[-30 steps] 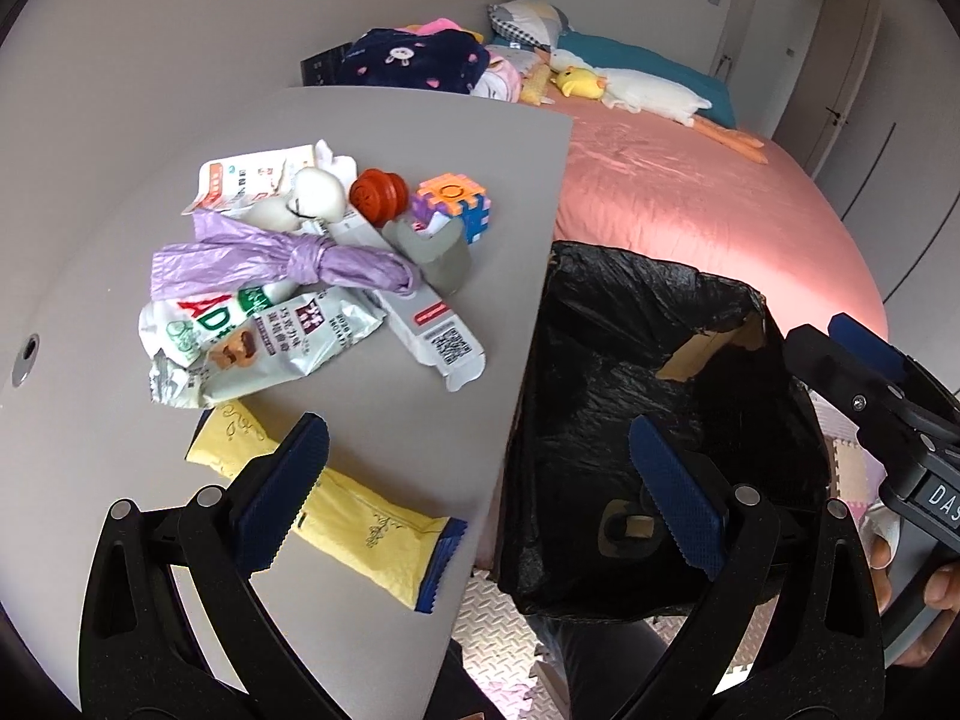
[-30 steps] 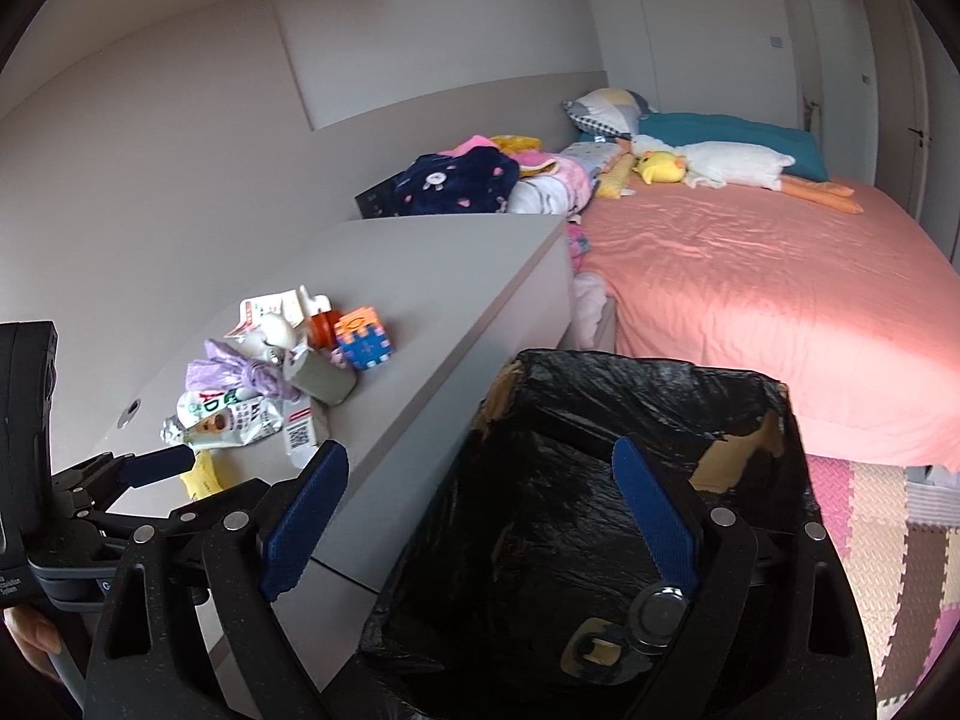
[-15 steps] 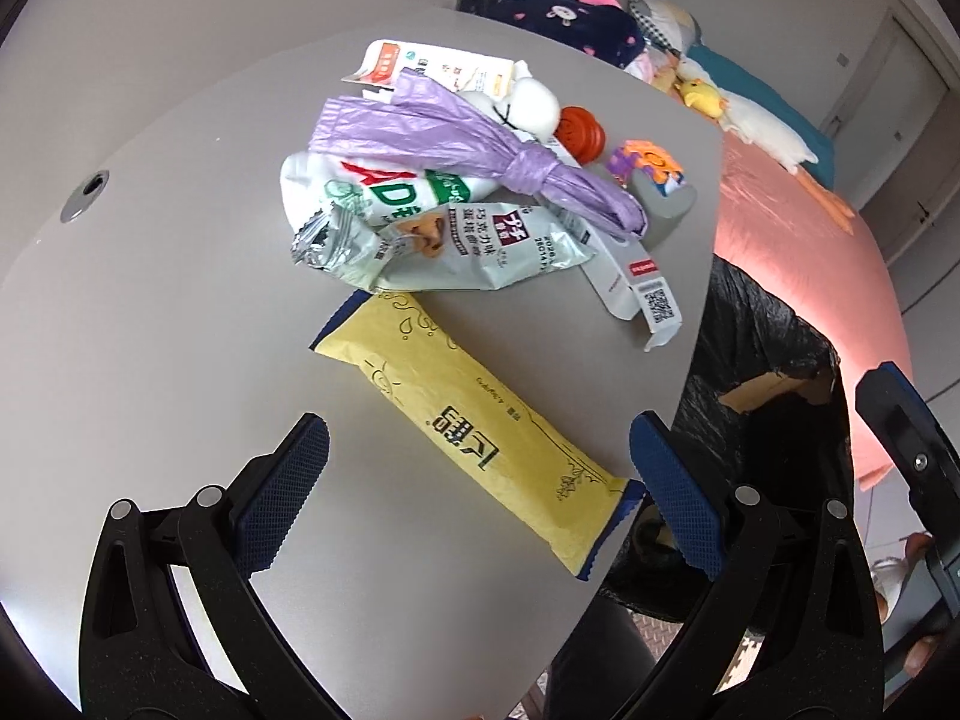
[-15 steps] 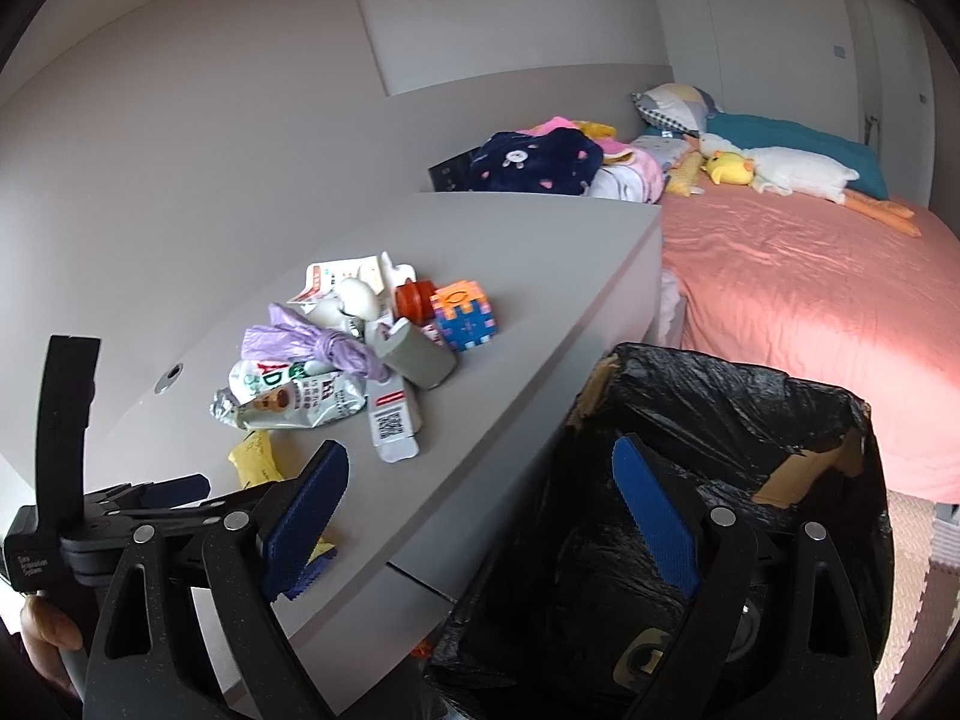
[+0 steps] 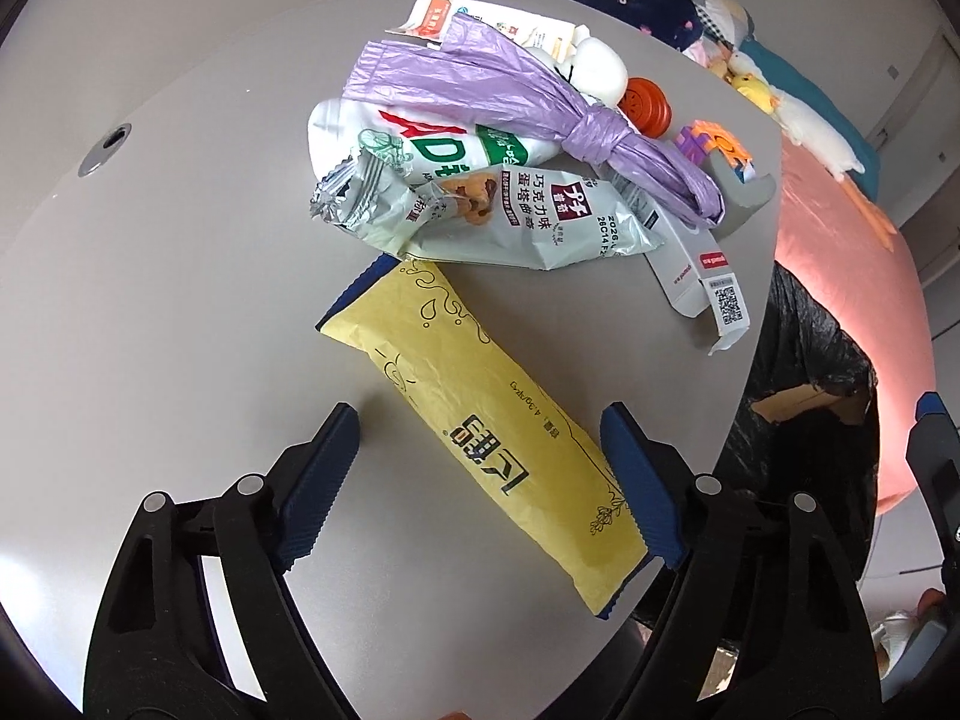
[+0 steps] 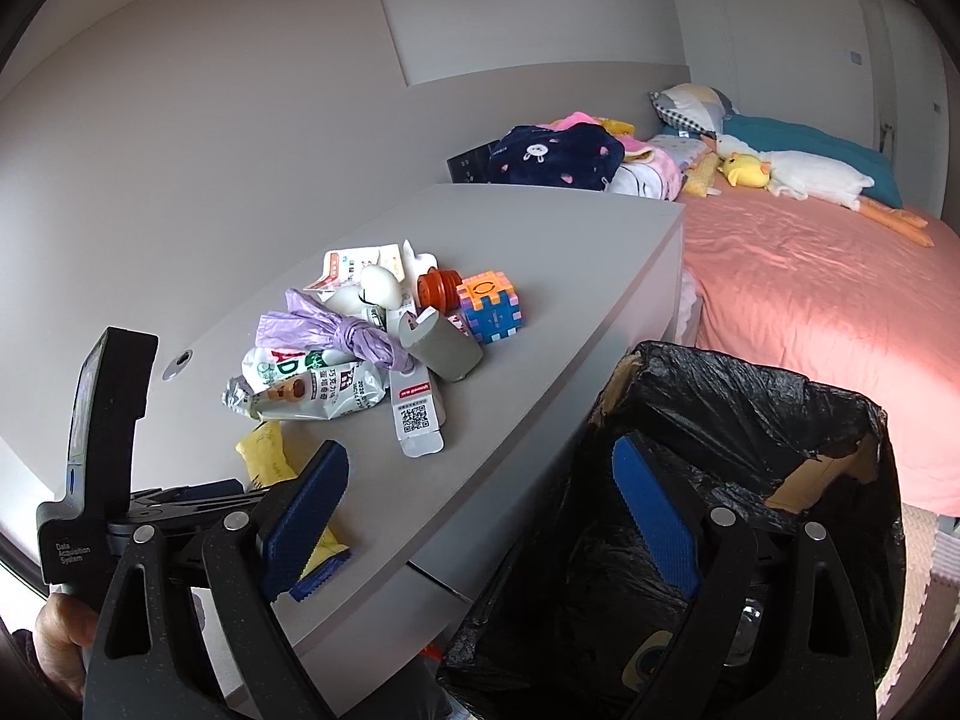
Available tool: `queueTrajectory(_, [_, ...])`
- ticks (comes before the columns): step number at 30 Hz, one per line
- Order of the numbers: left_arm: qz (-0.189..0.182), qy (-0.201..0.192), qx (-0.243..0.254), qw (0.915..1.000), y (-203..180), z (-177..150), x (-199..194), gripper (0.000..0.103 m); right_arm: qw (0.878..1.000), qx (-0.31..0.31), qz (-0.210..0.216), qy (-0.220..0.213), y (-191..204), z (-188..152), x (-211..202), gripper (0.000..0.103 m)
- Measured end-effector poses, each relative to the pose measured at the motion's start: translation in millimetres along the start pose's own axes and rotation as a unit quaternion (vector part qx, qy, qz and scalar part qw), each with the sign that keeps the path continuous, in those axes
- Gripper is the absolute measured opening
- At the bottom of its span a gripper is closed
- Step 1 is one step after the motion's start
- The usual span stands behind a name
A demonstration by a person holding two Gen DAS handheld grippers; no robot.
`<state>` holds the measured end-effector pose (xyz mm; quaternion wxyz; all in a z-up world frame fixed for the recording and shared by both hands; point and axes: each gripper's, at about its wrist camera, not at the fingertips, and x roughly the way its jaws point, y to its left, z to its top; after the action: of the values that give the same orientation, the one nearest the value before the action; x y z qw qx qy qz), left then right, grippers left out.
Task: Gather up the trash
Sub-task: 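Move the left tool to the yellow snack wrapper and grasp it, then lift the yellow wrapper with the left tool while the right tool grasps the purple bag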
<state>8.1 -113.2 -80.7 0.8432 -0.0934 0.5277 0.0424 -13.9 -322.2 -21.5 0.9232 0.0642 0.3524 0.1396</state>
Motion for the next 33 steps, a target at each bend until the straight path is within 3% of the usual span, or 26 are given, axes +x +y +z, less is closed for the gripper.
queueTrajectory(3, [0.02,-0.005,0.015,0.9997,-3,0,2,0.073,1.0,-0.003,0.001,0.002,3,-1,1,0.09])
queueTrajectory(6, [0.029,-0.013,0.027,0.9991,-2,1,0,0.057,1.0,-0.005,0.003,0.003,5,0,3,0.09])
queueTrajectory(8, [0.027,-0.017,0.028,0.9991,1,1,-2,0.045,1.0,-0.007,0.005,0.004,7,0,4,0.09])
queueTrajectory(14, [0.003,-0.022,0.028,0.9994,12,0,-7,0.024,1.0,-0.018,0.012,0.005,17,3,8,0.09])
queueTrajectory(17, [0.0,-0.029,0.027,0.9992,17,1,-12,0.02,1.0,-0.024,0.017,0.006,22,6,11,0.09])
queueTrajectory(33, [-0.016,-0.08,0.012,0.9966,57,22,-57,0.019,0.996,-0.067,0.047,0.019,70,24,45,0.09])
